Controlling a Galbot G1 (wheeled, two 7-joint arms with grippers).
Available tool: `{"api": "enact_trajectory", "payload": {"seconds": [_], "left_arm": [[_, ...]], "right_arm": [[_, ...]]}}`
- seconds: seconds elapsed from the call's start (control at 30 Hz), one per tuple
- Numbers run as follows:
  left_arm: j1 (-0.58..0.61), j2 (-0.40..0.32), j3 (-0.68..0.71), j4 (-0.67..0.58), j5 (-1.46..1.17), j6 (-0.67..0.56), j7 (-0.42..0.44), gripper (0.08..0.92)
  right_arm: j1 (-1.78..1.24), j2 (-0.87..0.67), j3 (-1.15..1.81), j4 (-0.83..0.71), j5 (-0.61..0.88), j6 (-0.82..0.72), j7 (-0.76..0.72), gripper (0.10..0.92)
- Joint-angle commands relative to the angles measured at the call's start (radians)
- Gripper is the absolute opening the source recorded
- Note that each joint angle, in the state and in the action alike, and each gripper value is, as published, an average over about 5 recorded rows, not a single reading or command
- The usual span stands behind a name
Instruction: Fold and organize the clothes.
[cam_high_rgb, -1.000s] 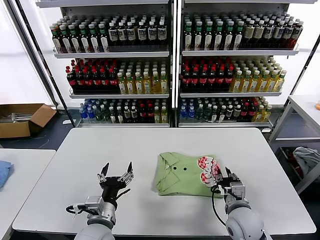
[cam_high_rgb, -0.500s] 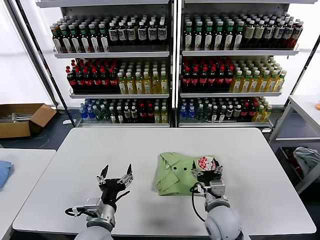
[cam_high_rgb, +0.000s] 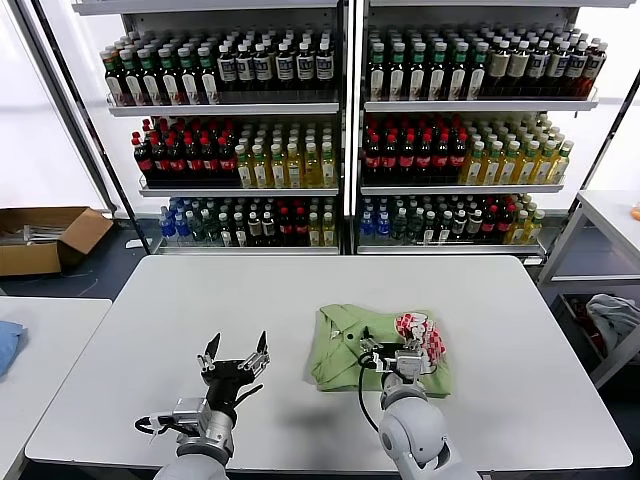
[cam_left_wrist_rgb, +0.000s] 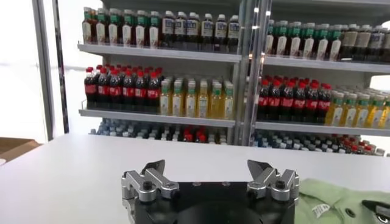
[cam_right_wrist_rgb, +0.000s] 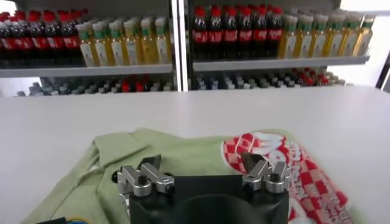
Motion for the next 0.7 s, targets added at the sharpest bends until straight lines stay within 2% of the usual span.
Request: {"api": "enact_trajectory", "payload": {"seconds": [0.03,0.23,0.53,0.7], "left_arm": [[0.007,0.003,0.0,0.001,0.0,-0.002,0.0,0.823],[0.01,0.004,0.001,-0.002,0.0,-0.002,0.0,0.823],[0.008,-0.003,0.0,-0.005,0.001,-0.003,-0.001,0.823],[0.008,-0.009,0.004,-0.007,0.008,-0.006,-0.002,0.823]], "right_arm": [[0.03,0.045,-0.007,-0.074,0.095,-0.033,0.042,0.823],[0.02,0.042,0.0,-0.06,0.116,-0.039,0.042,0.823],[-0.023,-0.016,0.026,0.194,-0.027,-0.004,0.001,0.823],[-0.044,-0.068,0.063,0.203,-0.038,0.008,-0.004,0.823]]}}
